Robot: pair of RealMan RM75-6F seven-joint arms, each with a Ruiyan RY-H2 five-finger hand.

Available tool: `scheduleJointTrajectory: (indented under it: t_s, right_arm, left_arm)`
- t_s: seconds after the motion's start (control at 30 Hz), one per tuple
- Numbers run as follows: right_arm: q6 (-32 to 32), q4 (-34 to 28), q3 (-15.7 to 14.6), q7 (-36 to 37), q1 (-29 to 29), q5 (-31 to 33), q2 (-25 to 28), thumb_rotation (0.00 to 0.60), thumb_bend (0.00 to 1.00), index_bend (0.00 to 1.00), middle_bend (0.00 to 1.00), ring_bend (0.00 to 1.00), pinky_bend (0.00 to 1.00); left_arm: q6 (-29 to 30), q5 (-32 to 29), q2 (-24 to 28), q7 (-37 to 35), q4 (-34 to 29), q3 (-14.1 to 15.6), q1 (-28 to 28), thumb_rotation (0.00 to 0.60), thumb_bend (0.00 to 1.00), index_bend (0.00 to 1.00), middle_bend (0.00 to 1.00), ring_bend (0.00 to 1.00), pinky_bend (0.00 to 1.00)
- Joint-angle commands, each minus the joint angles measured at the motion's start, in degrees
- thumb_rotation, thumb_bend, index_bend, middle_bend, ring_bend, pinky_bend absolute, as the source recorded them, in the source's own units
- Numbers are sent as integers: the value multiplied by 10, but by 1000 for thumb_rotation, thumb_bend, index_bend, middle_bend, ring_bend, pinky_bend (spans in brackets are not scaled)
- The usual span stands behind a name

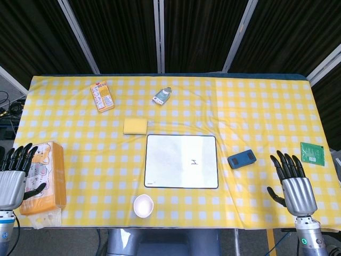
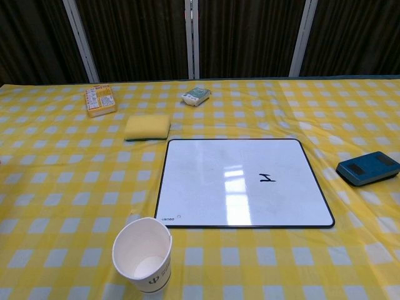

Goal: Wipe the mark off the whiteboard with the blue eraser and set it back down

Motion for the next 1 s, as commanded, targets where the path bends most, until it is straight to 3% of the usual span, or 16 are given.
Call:
scheduleJointTrajectory:
  t_s: [0.03, 0.27, 0.43, 0.73, 1.0]
  right_arm:
    - [-10, -2, 1, 2, 9, -5, 3, 600, 138, 15, 0, 0, 0]
    - [-71, -1, 10, 12, 51, -1, 10, 600, 146, 139, 7, 0, 0]
    - [-177, 0, 11, -7, 108, 17, 21, 600, 159, 202, 51, 0, 0]
    - [-285, -8, 21, -41, 167, 69, 22, 600, 171, 206, 51, 0, 0]
    - [-341, -14, 31, -85, 206, 116, 24, 600, 197, 195, 46, 0, 0]
  left_arm:
    - [0, -1, 0, 0, 0, -1, 0, 600, 0, 0, 0, 0, 0]
    - [-1, -3, 0, 0, 1, -3, -1, 600, 0, 0, 0, 0, 0]
    - [-9, -10, -2, 1, 4, -5, -5, 600, 0, 0, 0, 0, 0]
    - [-10, -14, -3, -1, 9, -6, -5, 600, 0, 0, 0, 0, 0]
    - [-8, -14, -3, 1, 8, -6, -4, 600, 0, 0, 0, 0, 0]
